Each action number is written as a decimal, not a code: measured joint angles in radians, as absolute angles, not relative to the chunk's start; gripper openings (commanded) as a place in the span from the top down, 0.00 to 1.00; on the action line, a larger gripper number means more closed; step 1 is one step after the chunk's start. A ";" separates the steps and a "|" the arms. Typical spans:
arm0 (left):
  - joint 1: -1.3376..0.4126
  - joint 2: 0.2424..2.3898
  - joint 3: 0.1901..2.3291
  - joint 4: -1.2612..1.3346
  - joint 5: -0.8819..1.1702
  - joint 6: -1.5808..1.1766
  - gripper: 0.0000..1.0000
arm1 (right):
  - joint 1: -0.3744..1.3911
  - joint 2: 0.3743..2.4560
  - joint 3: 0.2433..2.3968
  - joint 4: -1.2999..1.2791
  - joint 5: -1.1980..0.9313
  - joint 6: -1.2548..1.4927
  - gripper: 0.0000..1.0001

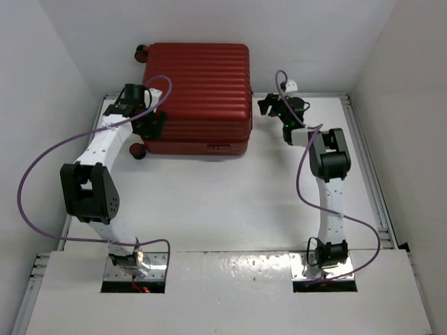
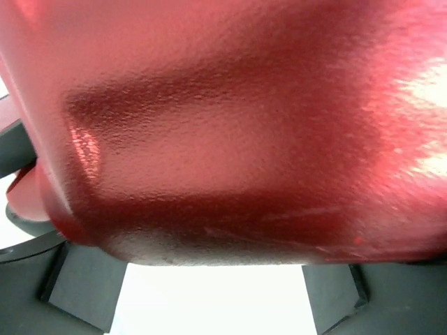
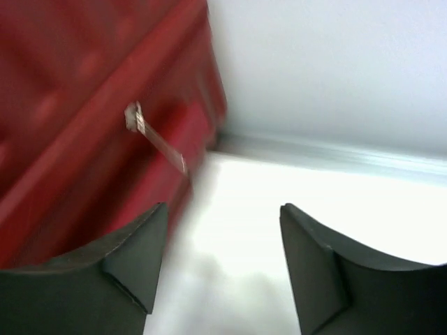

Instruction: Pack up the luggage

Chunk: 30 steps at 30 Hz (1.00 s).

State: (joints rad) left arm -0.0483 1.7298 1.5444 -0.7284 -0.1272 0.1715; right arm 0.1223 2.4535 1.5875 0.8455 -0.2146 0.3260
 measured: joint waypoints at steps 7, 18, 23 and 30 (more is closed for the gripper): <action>-0.082 1.674 1.475 -0.621 -0.100 0.133 0.07 | 0.068 2.147 1.206 0.846 -0.271 0.326 0.33; -0.308 1.679 1.596 -0.838 -0.348 -0.080 0.14 | 0.025 1.707 1.060 0.411 -0.436 0.336 0.33; -0.313 1.655 1.571 -0.804 -0.322 -0.149 0.02 | 0.055 1.723 1.131 0.252 -0.389 0.426 0.33; -0.222 1.477 1.386 -0.554 -0.139 -0.155 0.00 | 0.066 2.015 1.409 0.249 -0.311 0.514 0.34</action>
